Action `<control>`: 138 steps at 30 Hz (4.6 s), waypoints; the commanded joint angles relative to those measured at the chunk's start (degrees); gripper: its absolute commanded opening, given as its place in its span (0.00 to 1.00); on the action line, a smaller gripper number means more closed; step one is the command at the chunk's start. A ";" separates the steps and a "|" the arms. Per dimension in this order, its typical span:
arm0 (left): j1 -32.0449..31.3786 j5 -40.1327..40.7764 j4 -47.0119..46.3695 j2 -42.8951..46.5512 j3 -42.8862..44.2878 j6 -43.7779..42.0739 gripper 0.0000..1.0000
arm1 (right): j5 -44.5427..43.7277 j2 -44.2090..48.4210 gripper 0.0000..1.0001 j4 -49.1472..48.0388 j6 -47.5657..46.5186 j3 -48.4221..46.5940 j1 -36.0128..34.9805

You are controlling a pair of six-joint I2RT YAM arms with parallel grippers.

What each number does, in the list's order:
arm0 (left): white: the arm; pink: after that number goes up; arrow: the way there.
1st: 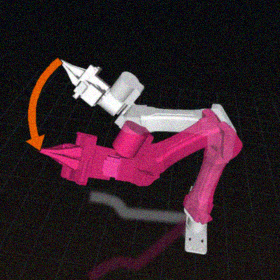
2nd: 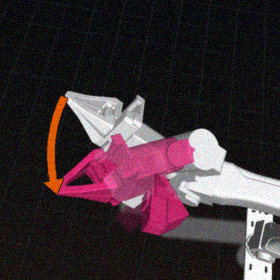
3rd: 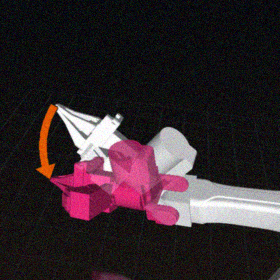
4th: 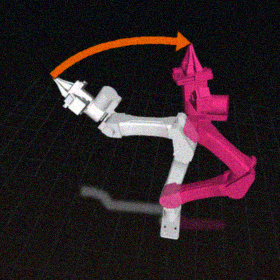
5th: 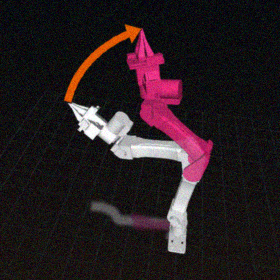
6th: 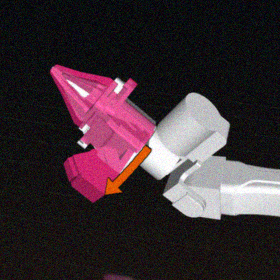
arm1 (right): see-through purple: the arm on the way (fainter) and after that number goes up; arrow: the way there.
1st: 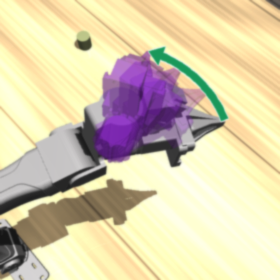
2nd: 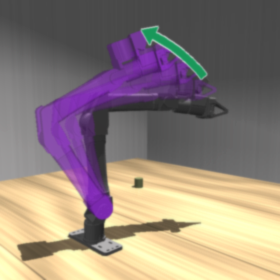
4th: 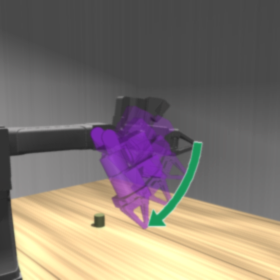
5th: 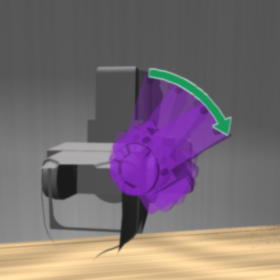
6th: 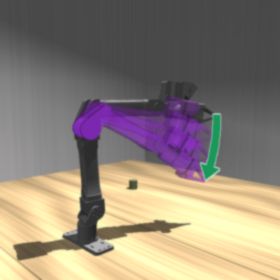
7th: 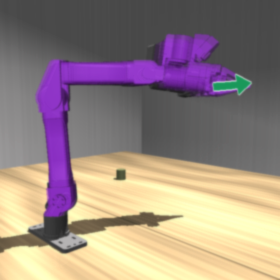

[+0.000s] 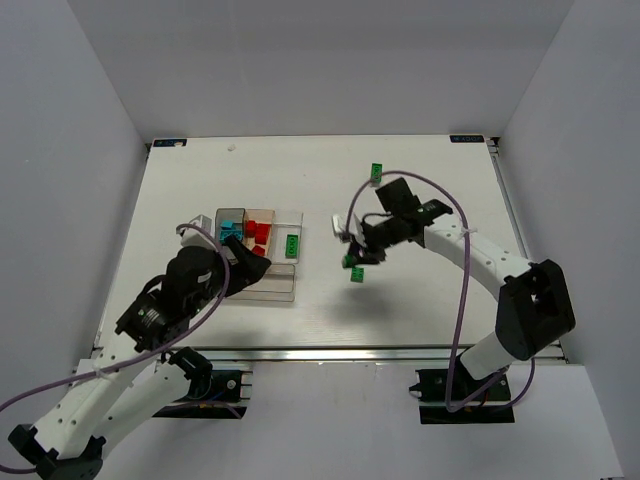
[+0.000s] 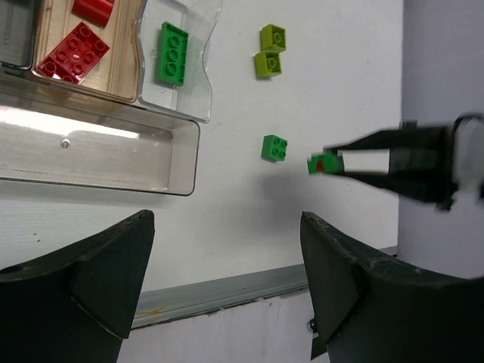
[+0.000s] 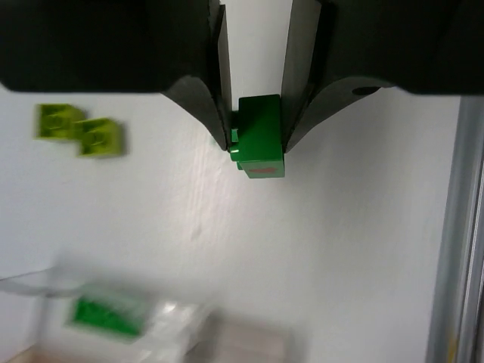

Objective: Sort the legos into containers by color

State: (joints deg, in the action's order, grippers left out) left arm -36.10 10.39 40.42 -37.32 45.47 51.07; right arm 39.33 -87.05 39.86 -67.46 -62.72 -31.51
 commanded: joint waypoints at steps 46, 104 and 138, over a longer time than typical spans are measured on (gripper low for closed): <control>-17.85 -7.95 -4.16 -56.25 29.65 -7.04 0.76 | -14.20 0.38 0.55 -12.61 70.80 -7.69 20.15; 3.66 14.13 4.58 -67.62 40.39 -20.22 0.62 | -10.23 2.24 0.77 -11.99 53.04 0.06 25.36; 2.52 -0.81 -13.27 -16.56 3.83 -2.55 0.91 | -52.69 -48.83 0.71 -27.20 79.59 -55.14 13.40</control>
State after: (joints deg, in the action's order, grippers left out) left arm -33.67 8.60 27.18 -55.24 49.65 46.65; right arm -8.38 -136.07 15.20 13.02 -114.48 -18.50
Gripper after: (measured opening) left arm 0.907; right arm 0.711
